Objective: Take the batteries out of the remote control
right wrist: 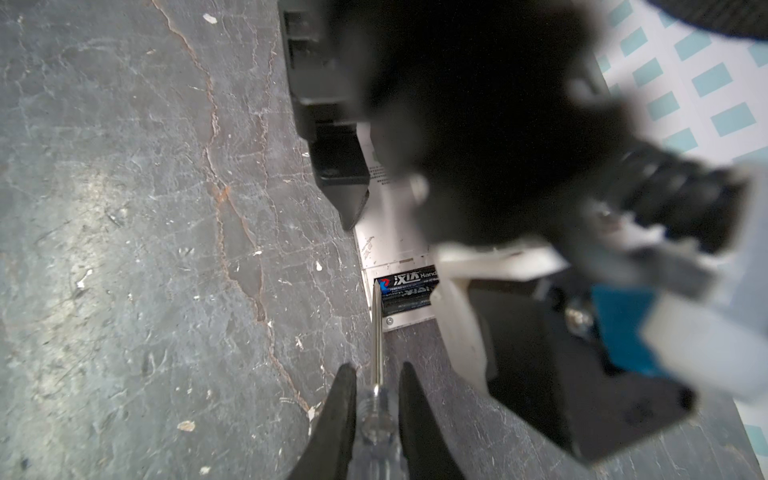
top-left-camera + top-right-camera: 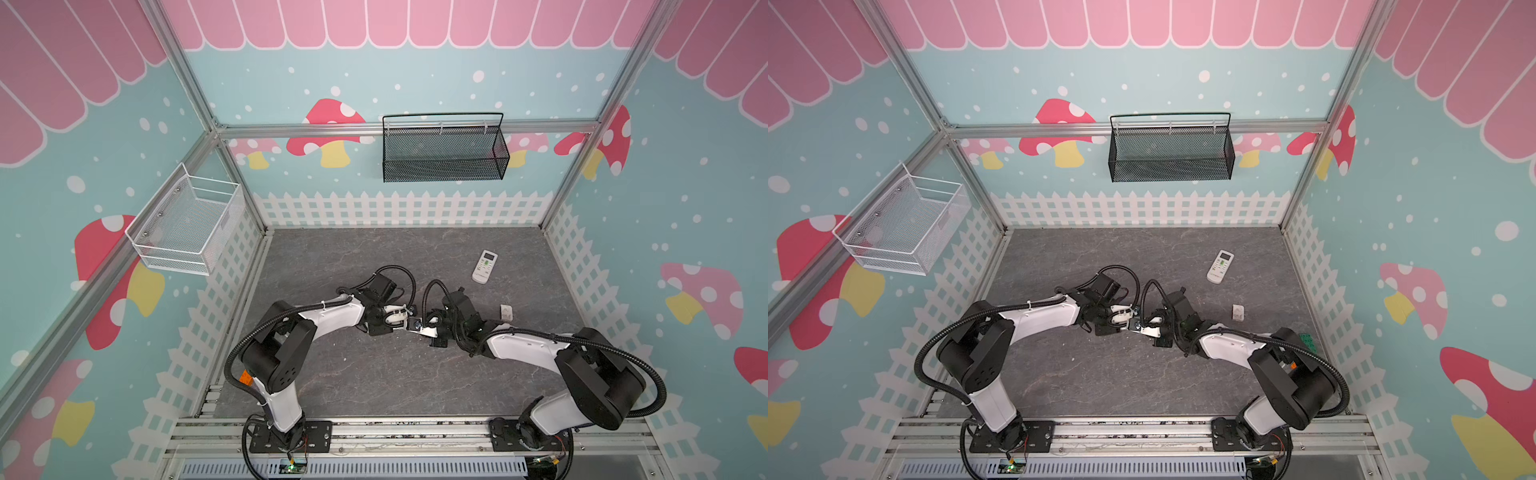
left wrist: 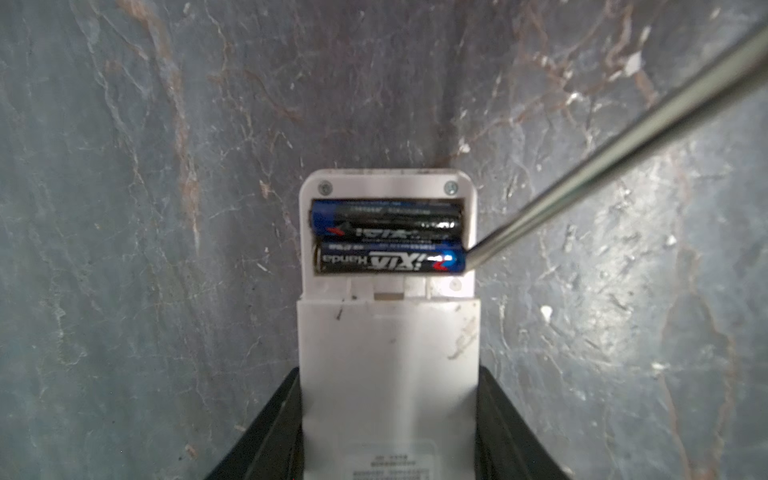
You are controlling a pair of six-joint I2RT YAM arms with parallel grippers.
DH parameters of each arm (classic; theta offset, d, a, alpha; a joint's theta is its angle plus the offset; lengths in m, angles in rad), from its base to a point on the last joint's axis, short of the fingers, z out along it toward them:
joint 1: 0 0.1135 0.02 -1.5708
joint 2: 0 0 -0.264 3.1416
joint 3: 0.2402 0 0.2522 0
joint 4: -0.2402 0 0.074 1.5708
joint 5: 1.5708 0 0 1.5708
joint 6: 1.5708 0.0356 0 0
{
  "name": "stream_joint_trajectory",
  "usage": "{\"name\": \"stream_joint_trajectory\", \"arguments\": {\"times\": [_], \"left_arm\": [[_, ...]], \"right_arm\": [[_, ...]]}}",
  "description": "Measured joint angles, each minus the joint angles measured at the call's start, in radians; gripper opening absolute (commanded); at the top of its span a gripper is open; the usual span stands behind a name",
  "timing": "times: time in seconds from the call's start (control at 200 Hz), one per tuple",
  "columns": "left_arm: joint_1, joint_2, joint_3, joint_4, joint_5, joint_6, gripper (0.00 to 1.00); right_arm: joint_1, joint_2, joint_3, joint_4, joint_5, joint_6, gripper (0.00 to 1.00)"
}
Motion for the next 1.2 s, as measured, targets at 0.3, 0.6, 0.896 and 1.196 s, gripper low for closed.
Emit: {"name": "stream_joint_trajectory", "arguments": {"times": [0.3, 0.6, 0.896, 1.196], "left_arm": [[0.000, 0.000, 0.000, -0.002, 0.002, 0.000, 0.00], [0.000, 0.000, 0.000, -0.002, 0.002, 0.000, 0.00], [0.003, 0.000, 0.000, 0.002, -0.011, -0.003, 0.00], [0.004, 0.000, 0.000, 0.016, -0.016, -0.004, 0.00]], "right_arm": [[0.001, 0.000, 0.000, -0.009, -0.002, -0.005, 0.00], [0.020, 0.008, 0.000, 0.006, 0.035, -0.010, 0.00], [0.054, 0.010, -0.034, 0.090, 0.109, -0.019, 0.00], [0.066, -0.001, -0.071, 0.157, 0.143, -0.025, 0.00]]}}
